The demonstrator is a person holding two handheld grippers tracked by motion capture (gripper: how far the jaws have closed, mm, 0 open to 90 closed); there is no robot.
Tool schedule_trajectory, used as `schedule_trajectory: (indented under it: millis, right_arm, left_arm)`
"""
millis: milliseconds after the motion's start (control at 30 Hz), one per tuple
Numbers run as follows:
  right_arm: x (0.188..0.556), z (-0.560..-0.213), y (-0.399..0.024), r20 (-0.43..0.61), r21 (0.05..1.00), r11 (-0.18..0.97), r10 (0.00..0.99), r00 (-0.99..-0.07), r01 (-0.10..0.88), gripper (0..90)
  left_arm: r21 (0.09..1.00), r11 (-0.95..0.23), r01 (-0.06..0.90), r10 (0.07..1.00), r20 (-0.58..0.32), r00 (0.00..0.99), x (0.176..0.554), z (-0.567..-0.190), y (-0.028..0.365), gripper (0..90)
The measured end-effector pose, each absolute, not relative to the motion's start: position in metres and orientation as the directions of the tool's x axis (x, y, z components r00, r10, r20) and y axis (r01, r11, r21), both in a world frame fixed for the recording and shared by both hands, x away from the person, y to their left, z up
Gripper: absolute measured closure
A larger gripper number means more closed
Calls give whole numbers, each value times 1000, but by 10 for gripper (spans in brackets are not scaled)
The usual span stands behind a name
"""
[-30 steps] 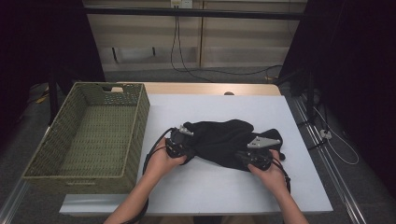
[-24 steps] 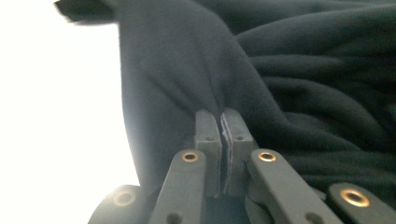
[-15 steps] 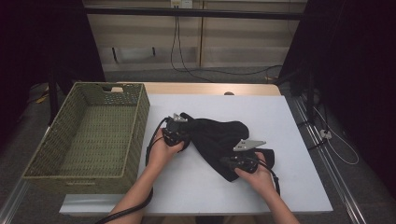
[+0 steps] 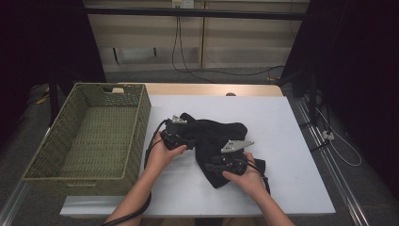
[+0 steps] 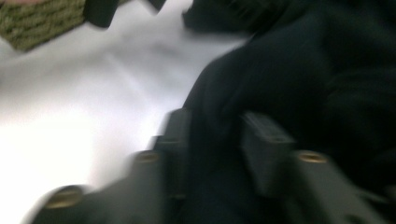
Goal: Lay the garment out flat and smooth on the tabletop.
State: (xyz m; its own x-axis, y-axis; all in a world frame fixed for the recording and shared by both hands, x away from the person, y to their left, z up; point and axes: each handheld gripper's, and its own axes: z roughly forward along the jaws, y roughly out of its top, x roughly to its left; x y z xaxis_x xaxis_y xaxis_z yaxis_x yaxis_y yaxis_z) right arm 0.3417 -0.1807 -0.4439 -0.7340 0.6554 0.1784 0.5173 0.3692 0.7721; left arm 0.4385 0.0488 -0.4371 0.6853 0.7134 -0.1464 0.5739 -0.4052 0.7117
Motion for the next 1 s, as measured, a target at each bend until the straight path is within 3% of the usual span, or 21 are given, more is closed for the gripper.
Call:
schedule_trajectory:
  millis: [267, 533, 733, 867, 967, 1000]
  right_arm:
    - [341, -417, -221, 151, 819, 278, 741, -654, 503, 379]
    - [335, -423, -260, 152, 818, 209, 819, -553, 535, 348]
    - [330, -428, -278, 163, 808, 172, 855, -493, 564, 390]
    - [329, -434, -273, 153, 793, 198, 851, -503, 576, 433]
    - [330, -440, -264, 123, 769, 242, 852, -508, 591, 484]
    - [331, -442, -262, 119, 766, 249, 851, -512, 592, 566]
  left_arm:
    - [715, -386, 583, 726, -155, 670, 432, -429, 70, 129]
    - [728, -403, 554, 687, -159, 709, 416, -418, 61, 120]
    - [725, -408, 554, 676, -167, 717, 409, -408, 62, 116]
    - [720, -421, 551, 667, -166, 726, 404, -408, 58, 120]
    - [712, -428, 557, 653, -183, 735, 400, -409, 55, 142]
    - [711, -434, 553, 645, -183, 742, 399, -409, 53, 141]
